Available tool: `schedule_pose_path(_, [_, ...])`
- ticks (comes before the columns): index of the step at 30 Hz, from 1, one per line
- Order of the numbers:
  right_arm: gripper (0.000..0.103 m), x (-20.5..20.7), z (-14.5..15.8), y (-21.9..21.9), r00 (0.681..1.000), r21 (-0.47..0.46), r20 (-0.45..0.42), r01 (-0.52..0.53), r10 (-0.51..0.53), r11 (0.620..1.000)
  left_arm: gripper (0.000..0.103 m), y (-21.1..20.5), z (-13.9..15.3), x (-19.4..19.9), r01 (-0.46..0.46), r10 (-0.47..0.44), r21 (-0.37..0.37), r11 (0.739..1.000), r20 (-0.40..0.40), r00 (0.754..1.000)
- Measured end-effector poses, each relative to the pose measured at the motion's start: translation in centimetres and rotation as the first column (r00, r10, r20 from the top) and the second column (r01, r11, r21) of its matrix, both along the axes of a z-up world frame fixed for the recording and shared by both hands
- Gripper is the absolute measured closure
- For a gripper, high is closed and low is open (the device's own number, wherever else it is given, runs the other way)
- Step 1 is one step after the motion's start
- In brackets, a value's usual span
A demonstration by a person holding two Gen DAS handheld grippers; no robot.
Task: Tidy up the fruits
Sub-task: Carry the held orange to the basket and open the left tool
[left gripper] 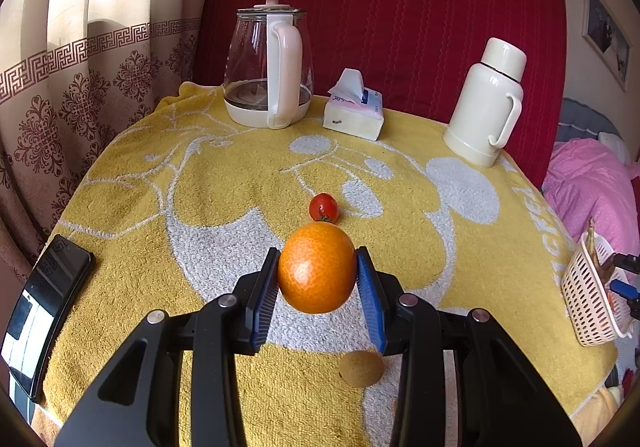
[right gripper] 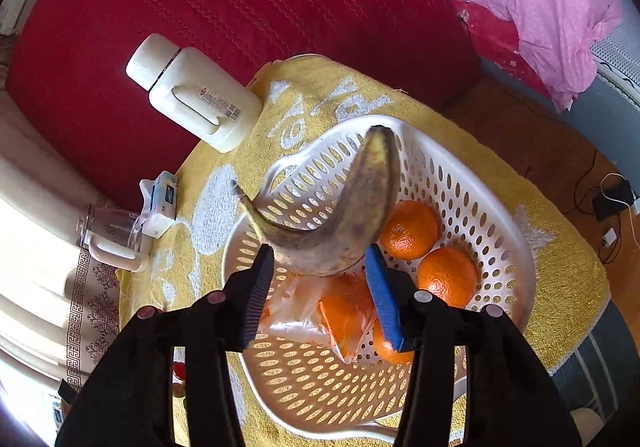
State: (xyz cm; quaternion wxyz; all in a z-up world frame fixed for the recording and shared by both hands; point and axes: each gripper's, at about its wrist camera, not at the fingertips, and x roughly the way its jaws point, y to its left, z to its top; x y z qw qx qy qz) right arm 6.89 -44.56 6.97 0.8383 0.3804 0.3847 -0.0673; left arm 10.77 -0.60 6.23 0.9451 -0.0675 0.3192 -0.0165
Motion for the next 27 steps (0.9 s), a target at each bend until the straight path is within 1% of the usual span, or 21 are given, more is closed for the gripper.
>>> schedule_pose_path(9, [0.054,1.3,-0.7,0.7,0.999,0.015,-0.014,-0.043,0.043,0.999,0.065,-0.1,0.1,0.0,0.004,-0.004,-0.001,1.0,0.004,1.0])
schedule_pose_path(12, [0.052,2.3,-1.2,0.7,0.999,0.017,-0.029,-0.045,0.045,0.999,0.065,-0.2,0.1,-0.1,0.007,-0.007,0.0,1.0,0.008,1.0])
schedule_pose_path(14, [0.05,3.1,-1.7,0.5,0.998,0.04,-0.04,-0.037,0.038,0.999,0.065,-0.2,0.1,-0.1,0.008,-0.008,-0.001,1.0,0.008,1.0])
schedule_pose_path(18, [0.05,3.8,-2.8,0.2,0.998,0.061,-0.061,-0.022,0.025,0.998,0.065,-0.3,0.2,-0.2,0.013,-0.013,-0.003,1.0,0.013,1.0])
schedule_pose_path(19, [0.05,3.7,-2.8,0.2,0.998,0.064,-0.051,-0.031,0.034,0.997,0.065,-0.3,0.2,-0.2,0.016,-0.016,-0.004,1.0,0.013,1.0])
schedule_pose_path(24, [0.049,1.8,-1.1,0.4,0.999,0.06,0.021,-0.051,0.05,0.997,0.065,-0.7,0.5,-0.5,0.067,-0.067,-0.07,0.995,-0.006,0.998])
schedule_pose_path(26, [0.047,0.5,-0.1,0.3,0.997,0.021,0.059,-0.042,0.041,0.999,0.065,-1.1,0.7,-0.7,0.093,-0.095,-0.09,0.992,-0.012,0.995])
schedule_pose_path(27, [0.045,-0.2,0.4,0.3,0.996,-0.015,0.08,-0.033,0.034,0.999,0.065,-1.4,0.9,-0.8,0.109,-0.111,-0.1,0.989,-0.015,0.994])
